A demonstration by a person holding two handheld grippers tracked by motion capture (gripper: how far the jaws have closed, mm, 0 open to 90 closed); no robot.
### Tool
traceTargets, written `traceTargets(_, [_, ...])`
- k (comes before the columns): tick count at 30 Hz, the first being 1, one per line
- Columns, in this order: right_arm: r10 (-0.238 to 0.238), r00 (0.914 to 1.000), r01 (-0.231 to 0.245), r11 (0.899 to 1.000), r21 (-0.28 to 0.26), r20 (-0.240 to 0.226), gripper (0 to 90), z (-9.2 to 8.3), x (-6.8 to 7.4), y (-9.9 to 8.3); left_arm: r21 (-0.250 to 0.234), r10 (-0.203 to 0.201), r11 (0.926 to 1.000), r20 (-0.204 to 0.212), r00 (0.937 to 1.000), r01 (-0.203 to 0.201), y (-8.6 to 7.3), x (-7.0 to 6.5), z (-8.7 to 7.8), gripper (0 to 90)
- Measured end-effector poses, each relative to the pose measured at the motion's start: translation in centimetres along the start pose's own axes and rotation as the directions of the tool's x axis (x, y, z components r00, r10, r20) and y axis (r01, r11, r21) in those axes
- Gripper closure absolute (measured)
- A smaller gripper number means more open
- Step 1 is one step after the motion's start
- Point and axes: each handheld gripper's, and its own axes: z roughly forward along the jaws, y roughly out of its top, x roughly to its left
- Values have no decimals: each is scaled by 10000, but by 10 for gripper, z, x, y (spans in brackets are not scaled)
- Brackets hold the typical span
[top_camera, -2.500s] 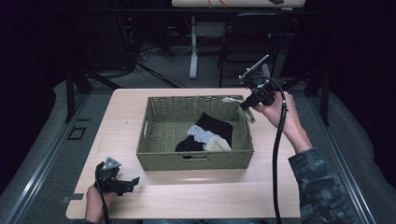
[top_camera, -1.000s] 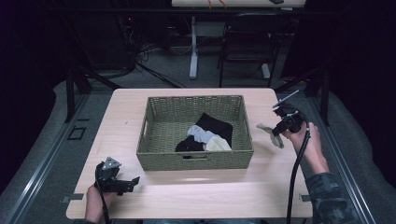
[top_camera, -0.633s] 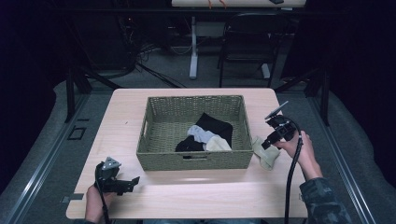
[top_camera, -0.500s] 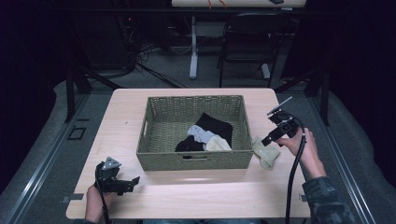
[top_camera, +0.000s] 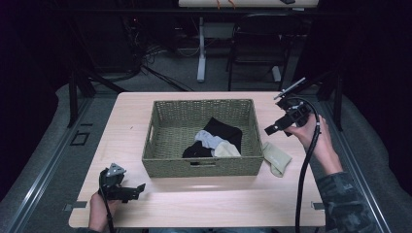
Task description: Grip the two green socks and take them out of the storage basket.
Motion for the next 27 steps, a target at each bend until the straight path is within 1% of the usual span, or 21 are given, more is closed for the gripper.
traceTargets(1, [-161, 9999, 161, 9999, -22, -27, 161, -2, 5, 6, -12, -18, 10000, -4, 10000, 18, 0, 0, 0, 1])
traceTargets(3, [-369, 9993, 368, 9993, -70, -65, 152, -3, 12, 14, -9, -28, 10000, 5, 10000, 28, 0, 0, 0, 1])
traceTargets(5, [-658, 9978, 657, 9978, -48, -62, 141, -1, 23, 25, -13, -23, 10000, 11, 10000, 23, 0, 0, 0, 1])
traceTargets(6, [-810, 9966, 809, 9967, -52, -161, 141, 0, 28, 30, -15, -20, 10000, 18, 10000, 20, 0, 0, 0, 1])
traceTargets(7, [-830, 9965, 829, 9965, -61, -128, 141, 2, 32, 33, -19, 14, 10000, 28, 10000, -13, 0, 0, 0, 1])
traceTargets(9, [-1161, 9930, 1161, 9932, 2, -219, 141, 7, 42, 43, -20, 24, 10000, 36, 10000, -24, 0, 0, 0, 1])
traceTargets(10, [-1205, 9924, 1205, 9927, -32, -240, 142, 11, 47, 47, -25, 24, 10000, 51, 10000, -24, 0, 0, 0, 1])
traceTargets(11, [-1341, 9906, 1343, 9909, 36, -278, 143, 16, 52, 52, -24, 27, 10000, 57, 10000, -27, 0, 1, 0, 1])
traceTargets(13, [-1464, 9883, 1472, 9890, 166, -421, 146, 26, 59, 59, -43, 23, 10000, 64, 10000, -23, 0, 1, 0, 1])
traceTargets(17, [-1526, 9860, 1557, 9868, 436, -667, 146, 47, 67, 68, -71, -1, 10000, 90, 10000, 1, 0, 0, -1, 1])
traceTargets(19, [-1513, 9853, 1565, 9856, 635, -797, 145, 61, 71, 72, -74, -6, 10000, 98, 10000, 7, 0, 0, -1, 1])
traceTargets(20, [-1579, 9842, 1642, 9832, 799, -799, 145, 66, 72, 73, -65, 23, 10000, 106, 9999, -22, 0, 0, -1, 1])
traceTargets(21, [-1540, 9844, 1607, 9839, 786, -856, 145, 72, 73, 73, -69, -7, 10000, 107, 9999, 7, 0, 0, -1, 1])
traceTargets(23, [-1601, 9833, 1690, 9798, 1071, -867, 148, 81, 74, 75, -72, -1, 10000, 112, 9999, 2, 0, 0, -1, 1])
traceTargets(25, [-1485, 9841, 1600, 9794, 1228, -976, 151, 89, 76, 76, -69, -2, 10000, 117, 9999, 3, 0, 0, 0, 1])
traceTargets(27, [-1522, 9831, 1656, 9763, 1396, -1016, 181, 97, 77, 77, -69, 3, 10000, 130, 9999, -2, 0, 0, 0, 1])
